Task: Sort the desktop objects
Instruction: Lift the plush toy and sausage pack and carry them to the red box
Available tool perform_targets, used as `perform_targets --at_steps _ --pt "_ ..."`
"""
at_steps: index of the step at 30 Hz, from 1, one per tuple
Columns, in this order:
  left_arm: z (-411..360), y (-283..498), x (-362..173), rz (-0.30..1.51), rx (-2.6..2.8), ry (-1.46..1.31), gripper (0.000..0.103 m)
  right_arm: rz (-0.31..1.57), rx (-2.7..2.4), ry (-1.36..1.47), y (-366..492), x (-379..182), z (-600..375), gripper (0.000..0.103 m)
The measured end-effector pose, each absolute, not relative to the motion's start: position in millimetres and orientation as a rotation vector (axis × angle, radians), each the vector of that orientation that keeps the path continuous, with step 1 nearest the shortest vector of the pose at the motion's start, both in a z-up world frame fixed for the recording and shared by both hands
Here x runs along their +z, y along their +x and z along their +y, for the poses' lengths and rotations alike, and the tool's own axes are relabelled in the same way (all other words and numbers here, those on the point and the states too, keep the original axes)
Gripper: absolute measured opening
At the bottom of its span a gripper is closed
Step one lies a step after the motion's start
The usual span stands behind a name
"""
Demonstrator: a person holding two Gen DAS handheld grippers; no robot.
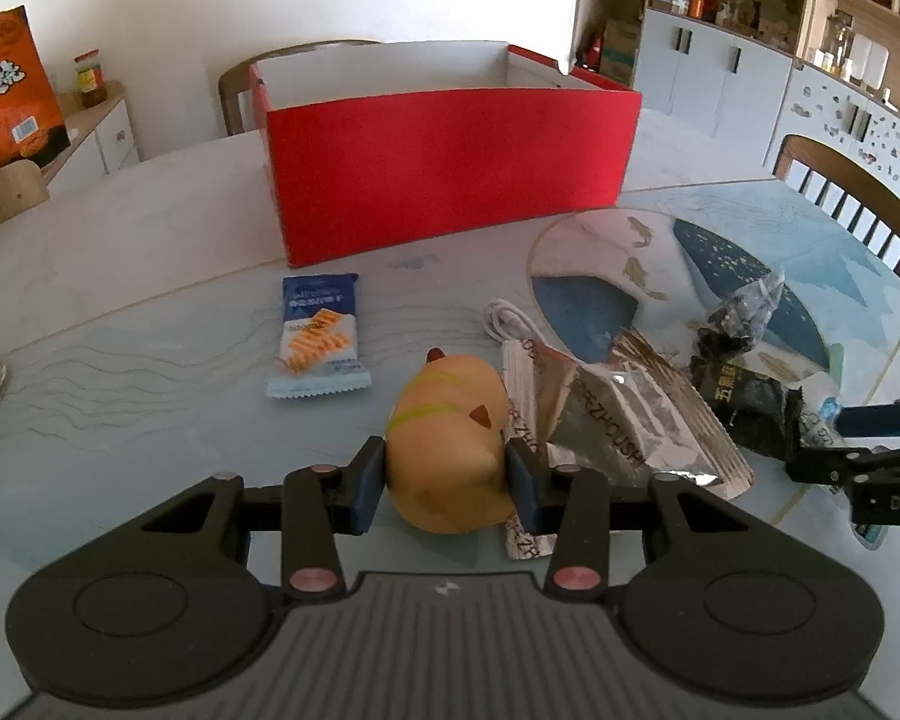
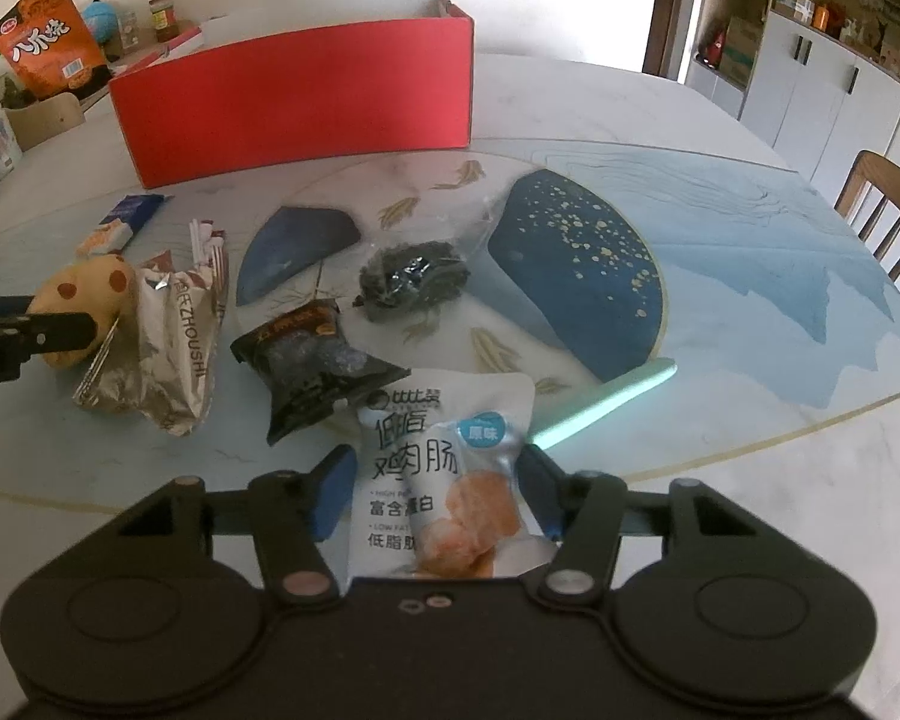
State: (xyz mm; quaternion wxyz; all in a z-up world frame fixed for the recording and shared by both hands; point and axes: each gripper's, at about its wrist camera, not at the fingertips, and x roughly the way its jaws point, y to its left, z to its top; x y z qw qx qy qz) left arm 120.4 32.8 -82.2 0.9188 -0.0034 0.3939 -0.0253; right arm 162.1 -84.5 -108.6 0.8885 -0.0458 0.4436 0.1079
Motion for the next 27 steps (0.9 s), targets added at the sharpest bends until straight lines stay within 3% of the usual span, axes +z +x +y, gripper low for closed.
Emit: perform_targets --at_steps 12,27 --pt "36.7 118.7 -64.3 0.785 -0.052 -0.045 0.041 0.905 0.212 -0.077 154.0 -92.5 -90.8 0.058" --pt "33.8 121.2 -23.2 0.743 -0.056 -0.056 0.041 0.819 0.259 -0.076 165.5 -33.4 -79.3 0.058"
